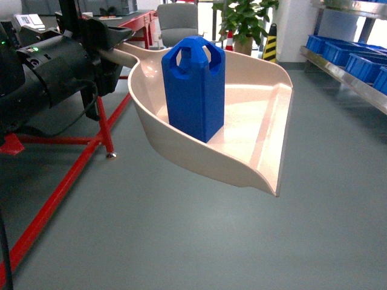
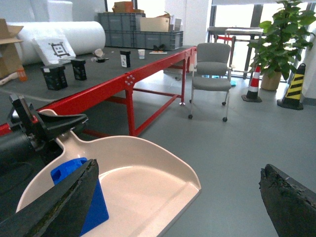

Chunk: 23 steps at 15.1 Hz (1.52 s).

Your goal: Place part in tray to right shelf

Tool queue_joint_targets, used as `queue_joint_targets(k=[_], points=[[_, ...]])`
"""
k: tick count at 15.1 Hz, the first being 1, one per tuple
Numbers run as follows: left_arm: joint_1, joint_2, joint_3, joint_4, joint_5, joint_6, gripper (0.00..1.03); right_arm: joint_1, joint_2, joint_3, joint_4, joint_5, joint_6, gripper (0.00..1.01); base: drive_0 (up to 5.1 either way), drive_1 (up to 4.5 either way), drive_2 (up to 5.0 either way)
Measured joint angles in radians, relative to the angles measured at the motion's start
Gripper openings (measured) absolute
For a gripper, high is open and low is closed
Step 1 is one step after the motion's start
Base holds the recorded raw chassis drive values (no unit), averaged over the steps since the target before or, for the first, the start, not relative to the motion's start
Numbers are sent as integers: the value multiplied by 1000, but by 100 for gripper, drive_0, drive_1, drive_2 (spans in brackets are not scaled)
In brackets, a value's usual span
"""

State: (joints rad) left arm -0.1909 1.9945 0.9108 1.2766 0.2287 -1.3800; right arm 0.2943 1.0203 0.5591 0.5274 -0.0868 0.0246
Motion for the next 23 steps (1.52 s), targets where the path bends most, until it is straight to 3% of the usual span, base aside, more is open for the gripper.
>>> queue_joint_targets(k=[23], points=[[0,2,2,2,0,0,13,0,1,0,0,1,0,98,10,442,-421]])
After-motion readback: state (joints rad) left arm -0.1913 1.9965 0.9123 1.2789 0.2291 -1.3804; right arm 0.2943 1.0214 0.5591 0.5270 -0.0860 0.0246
